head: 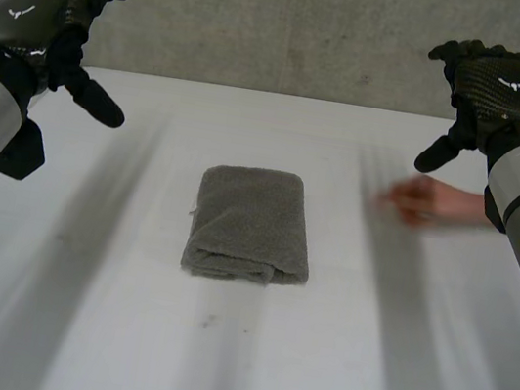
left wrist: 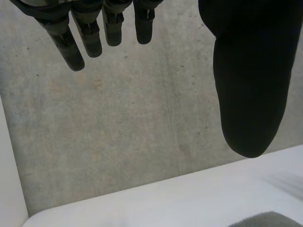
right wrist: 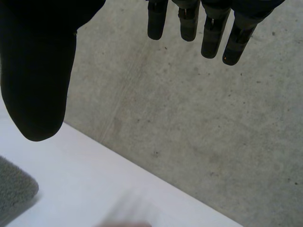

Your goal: Fold the towel.

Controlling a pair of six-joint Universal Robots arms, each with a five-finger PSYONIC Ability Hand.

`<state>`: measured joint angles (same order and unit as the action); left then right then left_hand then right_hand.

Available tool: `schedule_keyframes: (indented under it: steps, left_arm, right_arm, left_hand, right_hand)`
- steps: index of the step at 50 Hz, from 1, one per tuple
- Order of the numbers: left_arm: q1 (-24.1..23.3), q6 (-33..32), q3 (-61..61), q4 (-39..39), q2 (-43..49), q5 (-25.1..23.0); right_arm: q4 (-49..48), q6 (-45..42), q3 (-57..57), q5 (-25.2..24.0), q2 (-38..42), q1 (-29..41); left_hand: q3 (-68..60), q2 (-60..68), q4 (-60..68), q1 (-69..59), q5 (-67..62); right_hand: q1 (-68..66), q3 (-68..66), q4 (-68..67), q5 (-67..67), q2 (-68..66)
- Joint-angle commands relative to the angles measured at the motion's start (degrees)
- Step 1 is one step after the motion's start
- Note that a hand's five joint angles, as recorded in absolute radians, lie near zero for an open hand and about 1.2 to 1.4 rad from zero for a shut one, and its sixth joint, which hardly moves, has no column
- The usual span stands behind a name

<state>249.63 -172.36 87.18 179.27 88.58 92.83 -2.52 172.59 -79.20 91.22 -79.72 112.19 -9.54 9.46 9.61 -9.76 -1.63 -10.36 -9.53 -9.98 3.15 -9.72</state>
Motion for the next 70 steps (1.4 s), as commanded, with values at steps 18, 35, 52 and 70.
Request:
schedule_keyframes:
  steps: [18,35,52,70]
  left_arm:
    - [-0.8,0.2,-7.4,-0.1,3.4,-5.6]
    - [-0.7,0.0,-6.1,0.5,3.4,-5.7]
    - [0.2,0.0,-6.6,0.5,3.1,-5.7]
    - [0.1,0.0,-6.2,0.5,2.7,-5.7]
  right_arm:
    - [-0.4,-1.0,-1.1,-1.0,-0.4,-0.9]
    - [-0.1,-0.9,-1.1,-1.1,-0.3,-0.7]
    - [-0.3,-0.9,-1.3,-1.2,-0.5,-0.2]
    - [-0.3,-0.8,-1.4,-1.2,-0.5,-0.4]
  left_hand:
    - [-0.5,0.6,0.4,-0.3,1.6]
    - [-0.5,0.6,0.4,-0.3,1.6]
    - [-0.5,0.6,0.4,-0.3,1.6]
    - [-0.5,0.6,0.4,-0.3,1.6]
  right_hand:
    - [0.4,-0.5,0.0,-3.1,-0.3]
    - [0.4,-0.5,0.0,-3.1,-0.3]
    - [0.4,-0.5,0.0,-3.1,-0.3]
    - [0.4,-0.5,0.0,-3.1,-0.3]
